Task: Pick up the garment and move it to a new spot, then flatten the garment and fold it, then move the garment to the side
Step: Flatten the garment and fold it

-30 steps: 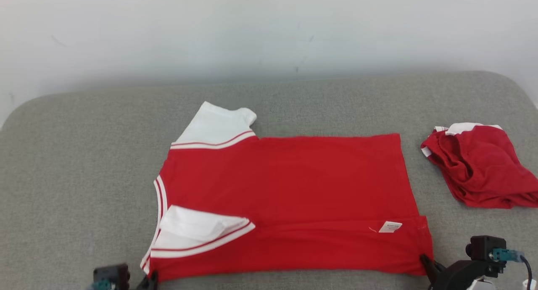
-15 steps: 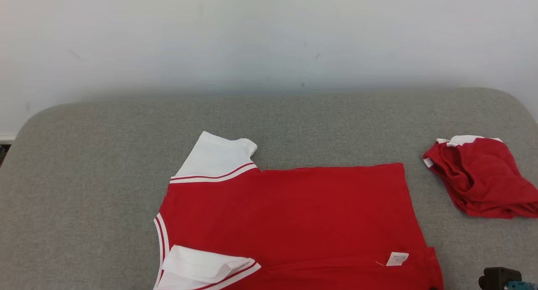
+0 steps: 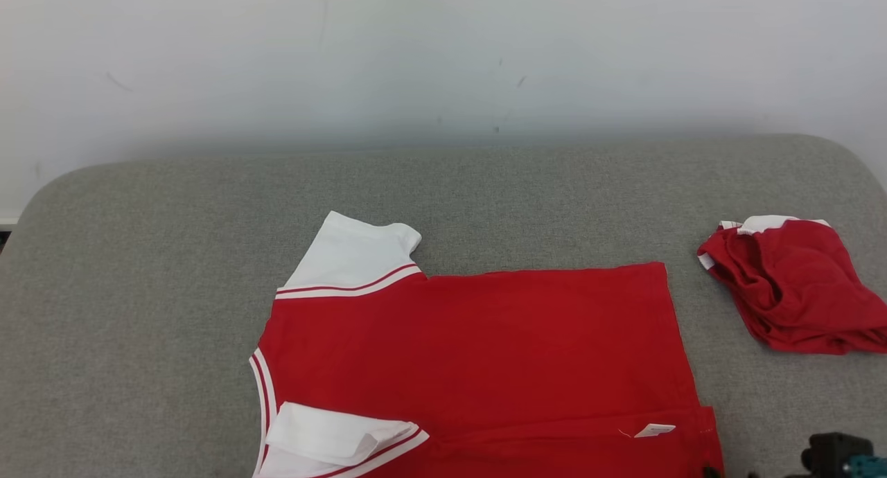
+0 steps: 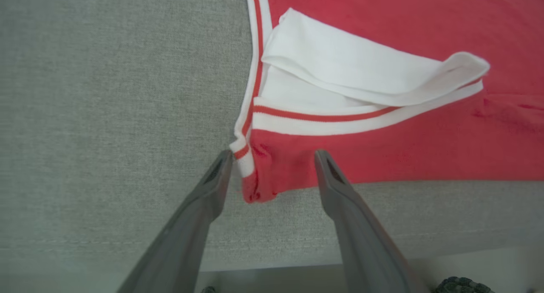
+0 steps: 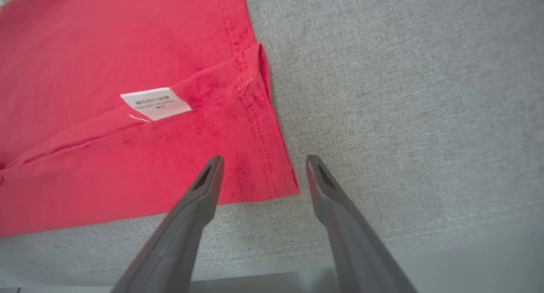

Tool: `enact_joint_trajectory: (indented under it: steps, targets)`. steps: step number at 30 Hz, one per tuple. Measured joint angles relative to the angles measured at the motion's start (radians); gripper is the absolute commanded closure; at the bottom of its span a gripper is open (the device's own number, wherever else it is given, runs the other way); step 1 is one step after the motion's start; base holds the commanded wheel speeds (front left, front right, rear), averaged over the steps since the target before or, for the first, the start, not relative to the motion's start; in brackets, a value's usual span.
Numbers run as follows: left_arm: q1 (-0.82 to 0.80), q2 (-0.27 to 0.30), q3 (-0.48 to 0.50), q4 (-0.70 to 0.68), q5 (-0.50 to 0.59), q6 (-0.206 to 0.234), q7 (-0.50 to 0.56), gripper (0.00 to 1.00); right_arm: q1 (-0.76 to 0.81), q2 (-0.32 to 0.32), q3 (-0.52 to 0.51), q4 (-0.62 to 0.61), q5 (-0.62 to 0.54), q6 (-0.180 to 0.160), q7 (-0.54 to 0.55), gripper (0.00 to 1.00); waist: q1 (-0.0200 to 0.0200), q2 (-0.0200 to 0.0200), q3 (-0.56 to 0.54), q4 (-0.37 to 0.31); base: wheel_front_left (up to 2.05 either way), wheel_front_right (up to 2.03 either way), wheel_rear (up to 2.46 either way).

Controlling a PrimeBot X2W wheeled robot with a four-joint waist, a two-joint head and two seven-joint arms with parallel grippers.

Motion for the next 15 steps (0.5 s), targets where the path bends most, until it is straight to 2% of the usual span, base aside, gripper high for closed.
enact_joint_trajectory:
  steps: [5,9,13,15]
  targets:
    - [-0.018,0.002,0.053,-0.063,0.017,0.013,-0.057,0.0,-0.037,-0.004,-0.022,-0.044,-0.038,-0.01,-0.055,0.0,0.0,0.0,-0.015,0.002,0.0,0.0,0.0]
    - [-0.098,-0.031,0.061,-0.114,0.018,0.014,-0.121,0.0,-0.075,0.0,-0.023,-0.077,-0.074,-0.012,-0.113,0.0,0.0,0.0,-0.036,0.005,0.0,0.0,0.0]
    - [-0.165,-0.032,0.057,-0.118,0.041,0.014,-0.184,0.0,-0.098,0.013,0.01,-0.099,-0.107,-0.013,-0.173,0.0,0.0,0.0,-0.054,0.009,0.0,0.0,0.0]
    - [-0.19,-0.022,0.055,-0.107,0.049,0.011,-0.208,0.0,-0.132,0.023,0.034,-0.107,-0.111,-0.003,-0.202,0.0,0.0,0.0,-0.061,0.009,0.0,0.0,0.0]
